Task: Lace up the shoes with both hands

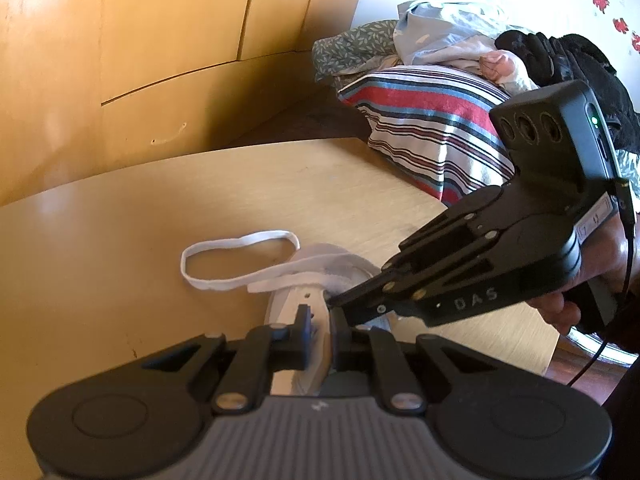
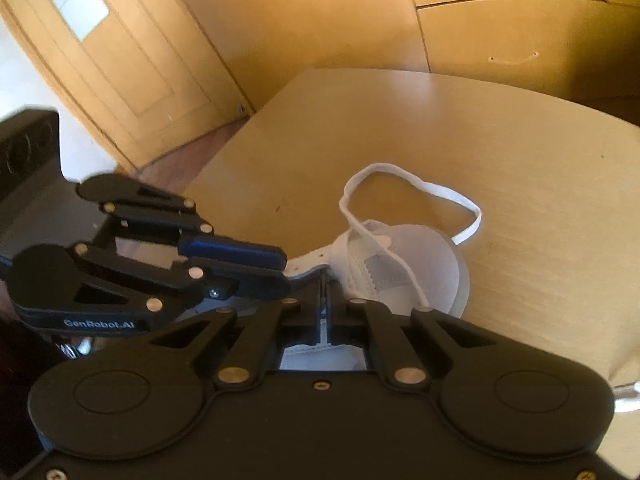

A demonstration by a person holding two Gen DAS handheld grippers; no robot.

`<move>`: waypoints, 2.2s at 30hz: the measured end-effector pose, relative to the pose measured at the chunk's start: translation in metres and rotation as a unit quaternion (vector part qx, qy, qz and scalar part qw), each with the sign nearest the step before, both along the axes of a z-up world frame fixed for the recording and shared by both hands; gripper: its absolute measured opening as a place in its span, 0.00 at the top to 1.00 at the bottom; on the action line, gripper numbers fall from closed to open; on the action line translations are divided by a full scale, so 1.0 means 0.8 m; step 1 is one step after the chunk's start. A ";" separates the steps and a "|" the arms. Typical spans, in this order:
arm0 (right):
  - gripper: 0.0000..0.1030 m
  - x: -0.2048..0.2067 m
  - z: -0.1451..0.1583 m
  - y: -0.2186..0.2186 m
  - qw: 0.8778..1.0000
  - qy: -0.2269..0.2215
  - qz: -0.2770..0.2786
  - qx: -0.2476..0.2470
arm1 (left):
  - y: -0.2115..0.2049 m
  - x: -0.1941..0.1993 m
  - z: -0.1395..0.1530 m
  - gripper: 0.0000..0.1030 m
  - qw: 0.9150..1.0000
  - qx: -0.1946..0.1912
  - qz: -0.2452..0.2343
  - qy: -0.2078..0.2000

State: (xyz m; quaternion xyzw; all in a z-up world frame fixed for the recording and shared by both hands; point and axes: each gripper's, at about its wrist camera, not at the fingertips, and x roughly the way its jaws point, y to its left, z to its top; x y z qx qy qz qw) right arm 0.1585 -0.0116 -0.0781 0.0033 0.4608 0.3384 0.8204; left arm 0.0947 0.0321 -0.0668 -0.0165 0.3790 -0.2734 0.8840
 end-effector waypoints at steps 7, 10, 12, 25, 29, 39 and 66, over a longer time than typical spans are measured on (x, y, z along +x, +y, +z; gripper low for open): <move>0.99 0.000 -0.005 0.006 1.000 -0.008 0.005 -0.015 | -0.002 0.001 0.000 0.90 1.000 0.000 -0.001 0.001; 1.00 0.000 -0.005 0.009 1.000 -0.011 0.004 -0.015 | -0.002 0.001 0.000 0.90 1.000 0.001 -0.002 0.001; 1.00 -0.001 -0.003 0.007 1.000 -0.014 0.002 -0.013 | -0.004 0.001 0.000 0.90 1.000 0.003 -0.003 0.000; 1.00 -0.012 0.001 0.027 0.994 -0.082 0.024 -0.067 | -0.003 0.001 0.000 0.90 1.000 0.005 -0.001 -0.004; 1.00 -0.028 -0.006 0.050 0.980 -0.146 0.050 -0.125 | -0.005 0.001 -0.001 0.90 1.000 0.010 0.001 -0.004; 1.00 -0.050 -0.010 0.060 0.955 -0.211 0.104 -0.180 | -0.012 -0.001 0.003 0.90 0.999 0.034 -0.012 -0.018; 0.99 -0.052 -0.007 0.000 0.985 -0.151 0.065 -0.047 | 0.011 0.013 0.005 0.76 0.993 -0.058 0.056 0.080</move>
